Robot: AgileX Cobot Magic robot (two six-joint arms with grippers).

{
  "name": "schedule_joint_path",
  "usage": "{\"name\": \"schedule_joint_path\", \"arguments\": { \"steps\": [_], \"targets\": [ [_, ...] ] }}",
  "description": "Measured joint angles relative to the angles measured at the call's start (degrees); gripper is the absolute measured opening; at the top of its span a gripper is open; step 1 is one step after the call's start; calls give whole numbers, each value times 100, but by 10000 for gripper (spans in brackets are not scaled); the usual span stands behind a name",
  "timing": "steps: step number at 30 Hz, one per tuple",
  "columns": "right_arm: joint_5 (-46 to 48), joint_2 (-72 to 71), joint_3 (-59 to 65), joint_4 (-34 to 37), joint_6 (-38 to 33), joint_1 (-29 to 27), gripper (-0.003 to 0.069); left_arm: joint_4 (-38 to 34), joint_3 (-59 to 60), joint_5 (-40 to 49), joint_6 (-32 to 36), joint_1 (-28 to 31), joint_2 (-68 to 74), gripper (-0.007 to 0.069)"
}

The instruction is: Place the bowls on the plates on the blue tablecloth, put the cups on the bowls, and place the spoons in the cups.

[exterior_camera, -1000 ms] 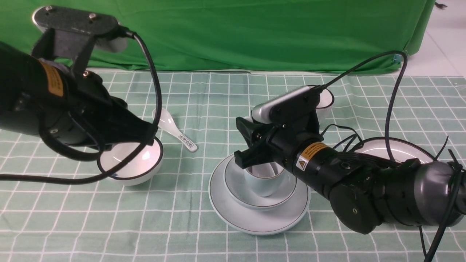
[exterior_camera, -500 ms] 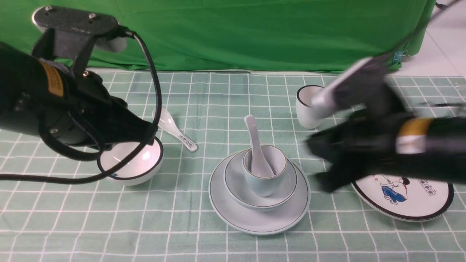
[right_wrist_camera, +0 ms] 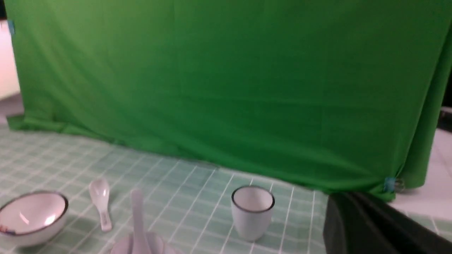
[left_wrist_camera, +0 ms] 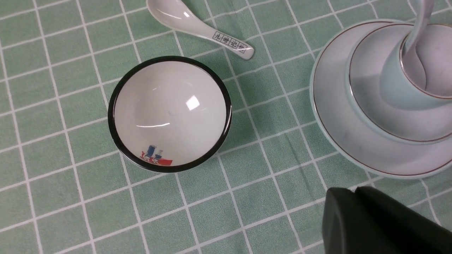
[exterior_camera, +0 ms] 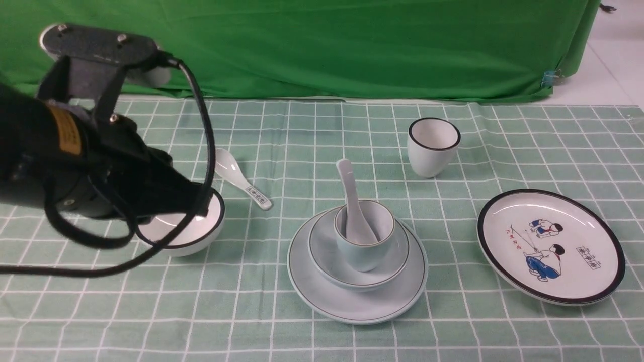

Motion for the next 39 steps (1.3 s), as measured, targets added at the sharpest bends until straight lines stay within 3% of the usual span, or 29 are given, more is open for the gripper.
{"name": "schedule_joint_path", "arguments": {
  "steps": [4,13,21,28,34,39],
  "targets": [
    [-727,-767,671,0,105,-12,38,-36,1019,-643,-255,0,-914,8],
    [-874,-668,732,0,118,-43,120,-61,2878,-1717,-442,0,-3364,8],
    [-874,-668,732,0,123,-43,140,-83,3217,-2850,-436,0,-4591,10],
    [-874,-668,732,5,123,-43,160,-83,3217,-3030,-422,0,-4618,11],
    [-874,-668,735,5,123,-43,174,-58,3344,-3055,-141,37,-4679,11],
    [-874,-668,735,5,123,-43,189,-854,3928,-3293,779,684,-5204,11]
  ]
}}
